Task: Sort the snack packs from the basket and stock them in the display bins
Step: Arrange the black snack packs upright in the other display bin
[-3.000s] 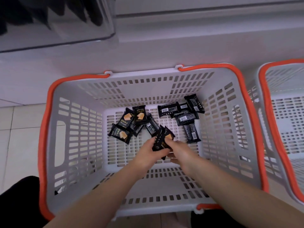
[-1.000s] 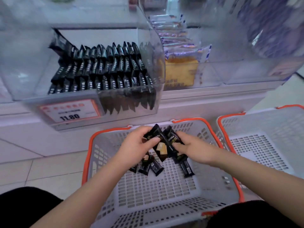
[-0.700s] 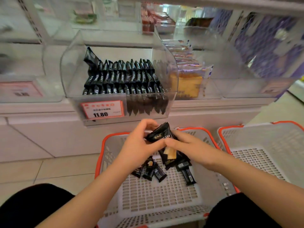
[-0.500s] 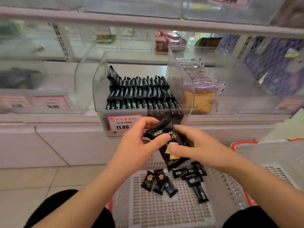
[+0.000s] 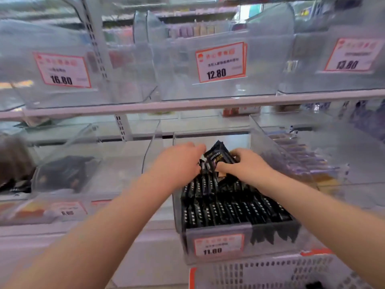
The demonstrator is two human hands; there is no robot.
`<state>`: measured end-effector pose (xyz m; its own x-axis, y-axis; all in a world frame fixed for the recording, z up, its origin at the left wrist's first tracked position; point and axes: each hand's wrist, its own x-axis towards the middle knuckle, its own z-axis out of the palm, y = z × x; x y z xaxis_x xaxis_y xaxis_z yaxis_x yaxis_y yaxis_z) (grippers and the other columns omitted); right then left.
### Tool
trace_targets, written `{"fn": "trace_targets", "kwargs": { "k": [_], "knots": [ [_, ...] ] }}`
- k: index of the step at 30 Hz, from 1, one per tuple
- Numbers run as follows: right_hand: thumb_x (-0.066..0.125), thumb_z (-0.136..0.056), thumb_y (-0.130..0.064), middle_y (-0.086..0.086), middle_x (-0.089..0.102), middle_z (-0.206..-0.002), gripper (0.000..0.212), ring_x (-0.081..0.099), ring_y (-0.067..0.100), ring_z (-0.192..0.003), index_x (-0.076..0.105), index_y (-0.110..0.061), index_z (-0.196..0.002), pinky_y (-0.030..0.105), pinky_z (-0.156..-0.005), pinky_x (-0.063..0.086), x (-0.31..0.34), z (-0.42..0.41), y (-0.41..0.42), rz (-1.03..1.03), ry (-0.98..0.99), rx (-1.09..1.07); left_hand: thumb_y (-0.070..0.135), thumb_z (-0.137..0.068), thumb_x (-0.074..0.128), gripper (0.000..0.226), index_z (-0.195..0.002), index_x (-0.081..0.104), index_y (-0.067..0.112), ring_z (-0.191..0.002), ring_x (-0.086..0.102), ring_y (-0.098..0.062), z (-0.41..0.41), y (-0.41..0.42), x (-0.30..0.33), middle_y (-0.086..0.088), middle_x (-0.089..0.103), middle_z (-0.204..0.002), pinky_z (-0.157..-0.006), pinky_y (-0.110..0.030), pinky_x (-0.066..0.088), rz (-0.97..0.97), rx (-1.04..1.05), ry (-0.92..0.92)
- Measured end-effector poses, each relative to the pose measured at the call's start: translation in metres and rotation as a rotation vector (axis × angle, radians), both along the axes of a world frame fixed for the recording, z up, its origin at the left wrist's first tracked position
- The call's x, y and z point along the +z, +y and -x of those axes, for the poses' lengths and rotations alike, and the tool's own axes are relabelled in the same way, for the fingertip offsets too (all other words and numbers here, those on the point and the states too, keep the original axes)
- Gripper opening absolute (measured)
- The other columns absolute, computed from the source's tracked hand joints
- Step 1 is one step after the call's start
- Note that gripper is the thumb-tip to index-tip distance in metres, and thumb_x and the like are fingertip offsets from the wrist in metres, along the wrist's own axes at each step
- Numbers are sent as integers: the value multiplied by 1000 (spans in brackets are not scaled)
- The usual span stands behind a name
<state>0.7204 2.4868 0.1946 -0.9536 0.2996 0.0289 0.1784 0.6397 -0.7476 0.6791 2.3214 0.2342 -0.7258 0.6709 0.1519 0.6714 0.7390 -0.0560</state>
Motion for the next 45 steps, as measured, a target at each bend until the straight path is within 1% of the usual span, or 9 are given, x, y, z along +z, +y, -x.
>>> {"fn": "trace_targets", "kwargs": {
  "k": [4, 12, 20, 24, 28, 30, 34, 40, 45],
  "knots": [
    [69, -72, -41, 2, 63, -81, 32, 59, 18, -75, 60, -15, -89, 29, -62, 47, -10, 47, -3, -179, -15, -57, 17, -91, 51, 36, -128, 49, 19, -109, 57, -26, 41, 21, 2, -5, 55, -121, -81, -37, 48, 571, -66, 40],
    [66, -75, -44, 2, 52, -84, 38, 50, 21, -75, 48, -14, -89, 24, -47, 28, -27, 88, -11, -266, -67, -70, 22, -82, 68, 38, -119, 59, 17, -98, 60, -24, 85, 42, -10, -2, 61, -111, -72, -33, 47, 875, -80, -22],
    [66, -72, -46, 5, 60, -97, 43, 58, 25, -86, 51, -14, -96, 26, -58, 36, -35, 98, -18, -246, -56, -33, 12, -87, 57, 20, -106, 62, 10, -83, 57, -26, 97, 48, -3, 1, 41, -71, -63, -32, 42, 864, -135, -3],
    [66, -74, -50, 2, 55, -86, 41, 52, 21, -75, 50, -14, -88, 25, -49, 33, -39, 97, -24, -216, -16, 11, 6, -87, 51, 14, -96, 62, 12, -72, 50, -23, 95, 43, 0, 2, 40, -70, -61, -30, 40, 823, -137, 42],
    [75, -70, -43, -6, 62, -96, 35, 57, 14, -88, 55, -27, -94, 22, -65, 41, -38, 87, -20, -27, -61, 242, 14, -86, 56, 10, -94, 62, 13, -65, 47, -17, 90, 42, -6, 1, 43, -67, -57, -25, 40, 756, -52, -67],
    [80, -68, -28, -16, 62, -95, 36, 60, 8, -91, 53, -36, -92, 14, -71, 44, -33, 80, -9, 115, -89, 367, 24, -83, 64, 13, -93, 61, 15, -73, 54, -18, 88, 41, -7, 1, 50, -72, -65, -25, 45, 672, -4, -130],
    [75, -74, -22, -3, 51, -132, 79, 53, 15, -108, 31, -19, -140, 21, -88, 40, -39, 72, 3, -38, -108, 304, 41, -75, 73, 52, -116, 58, 13, -99, 60, -21, 85, 43, -7, -2, 63, -104, -83, -29, 47, 562, 52, -217],
    [72, -76, -29, 1, 56, -119, 59, 50, 13, -92, 46, -17, -128, 22, -75, 35, -45, 77, -9, -184, 85, 182, 50, -80, 64, 52, -109, 59, 7, -93, 62, -23, 81, 49, -19, -2, 54, -86, -71, -29, 46, 505, 109, -215],
    [70, -80, -32, 4, 45, -128, 62, 51, 19, -109, 42, -14, -133, 24, -87, 39, -47, 77, -18, -291, 111, 249, 37, -86, 62, 45, -116, 55, 4, -98, 59, -26, 93, 45, -15, -9, 53, -118, -75, -31, 45, 553, 65, -159]
  ]
}}
